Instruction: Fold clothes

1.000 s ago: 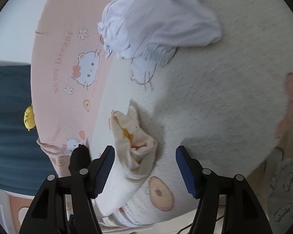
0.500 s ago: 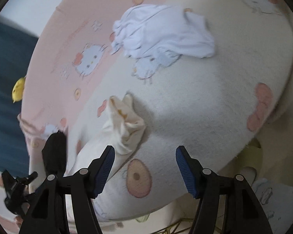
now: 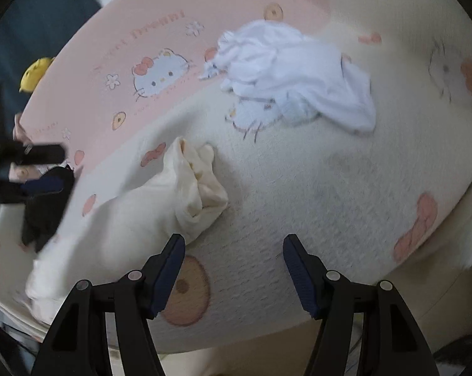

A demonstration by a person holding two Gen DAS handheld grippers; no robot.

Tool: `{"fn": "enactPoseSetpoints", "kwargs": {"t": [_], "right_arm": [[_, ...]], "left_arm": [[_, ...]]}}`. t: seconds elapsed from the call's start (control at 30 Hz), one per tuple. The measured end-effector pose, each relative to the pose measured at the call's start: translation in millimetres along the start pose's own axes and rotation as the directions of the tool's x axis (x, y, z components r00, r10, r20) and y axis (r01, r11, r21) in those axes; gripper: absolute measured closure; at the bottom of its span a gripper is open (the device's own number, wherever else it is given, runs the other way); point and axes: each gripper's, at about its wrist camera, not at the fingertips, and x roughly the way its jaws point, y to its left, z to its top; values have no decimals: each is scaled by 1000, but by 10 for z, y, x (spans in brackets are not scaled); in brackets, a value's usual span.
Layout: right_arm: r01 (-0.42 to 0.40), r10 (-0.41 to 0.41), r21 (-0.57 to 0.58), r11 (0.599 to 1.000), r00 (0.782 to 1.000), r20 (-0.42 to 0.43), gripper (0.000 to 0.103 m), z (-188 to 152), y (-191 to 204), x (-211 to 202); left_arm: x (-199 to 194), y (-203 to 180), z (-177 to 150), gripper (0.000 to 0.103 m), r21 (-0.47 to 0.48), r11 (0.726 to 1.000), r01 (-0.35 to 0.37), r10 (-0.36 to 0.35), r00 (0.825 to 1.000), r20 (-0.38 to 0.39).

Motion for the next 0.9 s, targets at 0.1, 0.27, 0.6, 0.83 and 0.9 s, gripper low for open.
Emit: {"fn": "enactPoseSetpoints", "kwargs": {"t": [0.1,0.27,0.6,0.83,0.9], "right_arm": [[24,-22,-54,998,999,48,39,-20,33,-54],[61,-42,-141,988,991,131,40,-64,113,-144],[107,-58,-290,951,983,171,83,-70,323,-16],[95,-41,-349,932,986,159,94,-64,428,10],[88,-29,-357,930,986,166,94,-63,437,-27]], "left_arm": [[154,-139,83,28,-11,1000,24,-24,998,-53],[354,-282,90,29,-41,995,91,-96,986,-134],[502,-569,16,29,55,995,83,-71,981,-183],[711,-795,187,29,171,984,54,-11,970,-243],[762,-862,245,29,207,978,14,38,970,-241]]}}
